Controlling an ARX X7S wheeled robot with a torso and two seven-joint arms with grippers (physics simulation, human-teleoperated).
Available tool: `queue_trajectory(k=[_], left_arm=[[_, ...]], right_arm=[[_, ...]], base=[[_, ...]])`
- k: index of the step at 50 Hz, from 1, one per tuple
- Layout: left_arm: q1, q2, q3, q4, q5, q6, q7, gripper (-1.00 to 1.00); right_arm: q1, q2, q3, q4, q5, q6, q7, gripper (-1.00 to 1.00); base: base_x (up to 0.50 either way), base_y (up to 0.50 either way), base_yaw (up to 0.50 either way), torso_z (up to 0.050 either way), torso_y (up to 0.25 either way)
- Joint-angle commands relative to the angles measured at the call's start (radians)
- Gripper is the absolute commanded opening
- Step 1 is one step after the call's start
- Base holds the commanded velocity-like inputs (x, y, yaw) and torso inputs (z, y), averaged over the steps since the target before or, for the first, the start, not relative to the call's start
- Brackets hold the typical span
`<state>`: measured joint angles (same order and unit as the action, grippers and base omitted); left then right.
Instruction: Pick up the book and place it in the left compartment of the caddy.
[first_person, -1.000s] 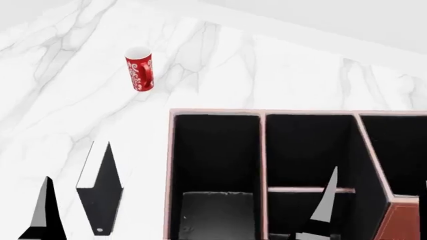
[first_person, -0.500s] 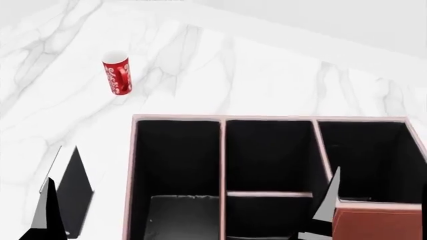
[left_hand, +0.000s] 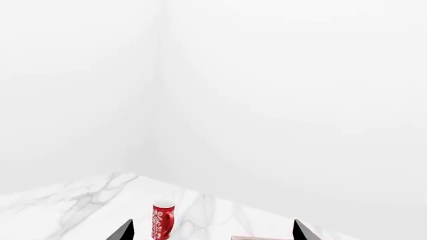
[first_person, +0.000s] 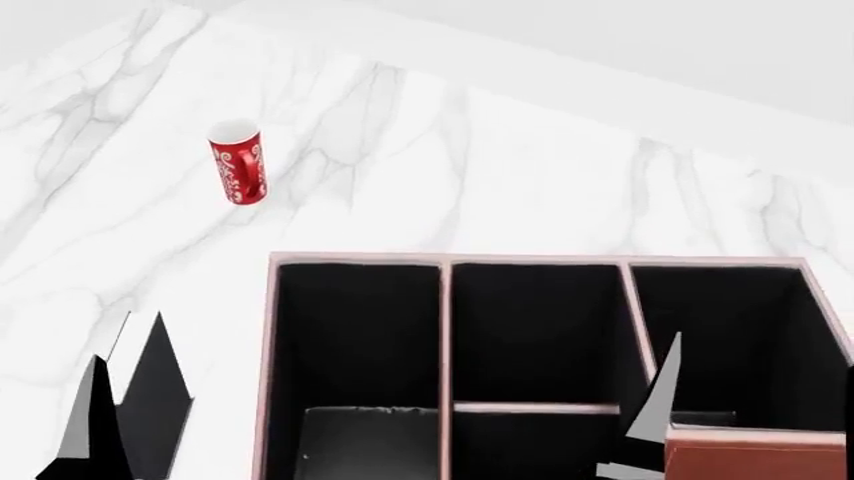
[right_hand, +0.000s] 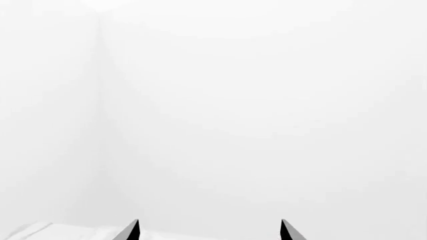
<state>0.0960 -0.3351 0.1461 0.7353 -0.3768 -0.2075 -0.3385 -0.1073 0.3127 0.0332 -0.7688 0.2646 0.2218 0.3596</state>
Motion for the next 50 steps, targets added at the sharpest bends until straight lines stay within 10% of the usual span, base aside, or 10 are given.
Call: queue_trajectory(k=[1, 50], left_arm=[[0.0, -0.006, 0.003, 0.004, -0.009, -0.008, -0.006, 1.0], [-0.014, -0.026, 0.021, -0.01, -0.03, -0.014, -0.014, 1.0]], right_arm=[[0.001, 0.005, -0.004, -0.003, 0.001, 0.004, 0.007, 1.0], [-0.002, 0.023, -0.013, -0.002, 0.007, -0.005, 0.024, 1.0]], base=[[0.0, 0.0, 0.0, 0.05, 0.0], [0.0, 0.0, 0.0, 0.048, -0.115]])
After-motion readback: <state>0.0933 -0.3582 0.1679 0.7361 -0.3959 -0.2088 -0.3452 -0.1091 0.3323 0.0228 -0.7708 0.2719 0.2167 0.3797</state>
